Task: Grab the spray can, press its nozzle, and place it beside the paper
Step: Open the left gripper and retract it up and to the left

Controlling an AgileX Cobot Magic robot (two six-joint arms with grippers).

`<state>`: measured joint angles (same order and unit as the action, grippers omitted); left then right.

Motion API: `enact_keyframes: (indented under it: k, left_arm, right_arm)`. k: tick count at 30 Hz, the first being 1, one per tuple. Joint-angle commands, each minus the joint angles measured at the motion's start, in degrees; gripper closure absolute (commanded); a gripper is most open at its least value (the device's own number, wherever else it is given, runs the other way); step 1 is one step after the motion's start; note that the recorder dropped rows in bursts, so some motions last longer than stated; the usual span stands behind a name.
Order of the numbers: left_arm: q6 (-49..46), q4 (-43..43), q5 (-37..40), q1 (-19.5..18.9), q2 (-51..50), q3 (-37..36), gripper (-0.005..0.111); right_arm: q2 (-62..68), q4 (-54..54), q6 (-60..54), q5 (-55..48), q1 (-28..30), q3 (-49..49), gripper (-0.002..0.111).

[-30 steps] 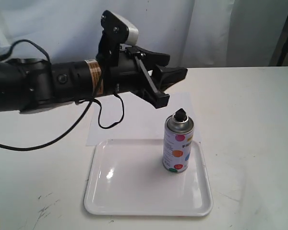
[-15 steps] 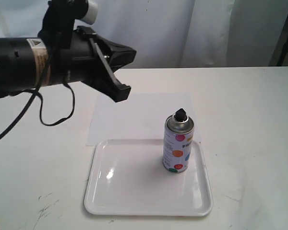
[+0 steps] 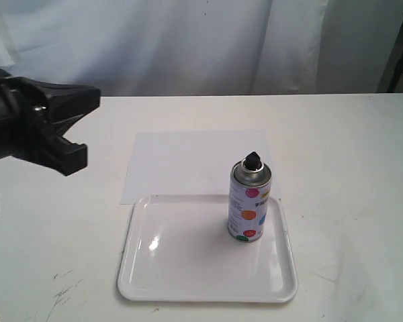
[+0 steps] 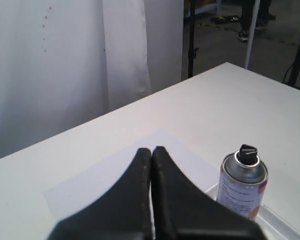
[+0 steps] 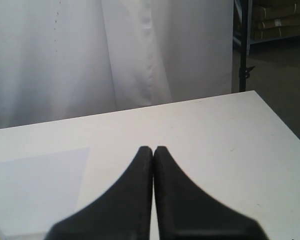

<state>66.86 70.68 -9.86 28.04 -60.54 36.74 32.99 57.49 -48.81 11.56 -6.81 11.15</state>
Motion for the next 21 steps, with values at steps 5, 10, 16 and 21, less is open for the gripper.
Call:
enact_keyframes:
  k: [5, 10, 16, 21]
  left_arm:
    - [0.57, -2.92, 1.32, -0.13, 11.13, -5.11, 0.107]
    - [0.57, -4.65, 2.66, -0.13, 14.46, -8.44, 0.107]
    - [0.57, -4.76, 1.95, -0.13, 16.13, -9.36, 0.107]
    - [0.57, -4.76, 1.71, -0.13, 16.56, -9.36, 0.107]
  right_arm:
    - [-0.18, 0.26, 0.66, 0.73, -0.03, -0.24, 0.108]
    - [-0.18, 0.26, 0.66, 0.73, -0.03, -0.24, 0.108]
    - [-0.18, 0.26, 0.66, 0.61, -0.03, -0.24, 0.108]
    - [-0.18, 0.26, 0.66, 0.61, -0.03, -0.24, 0.108]
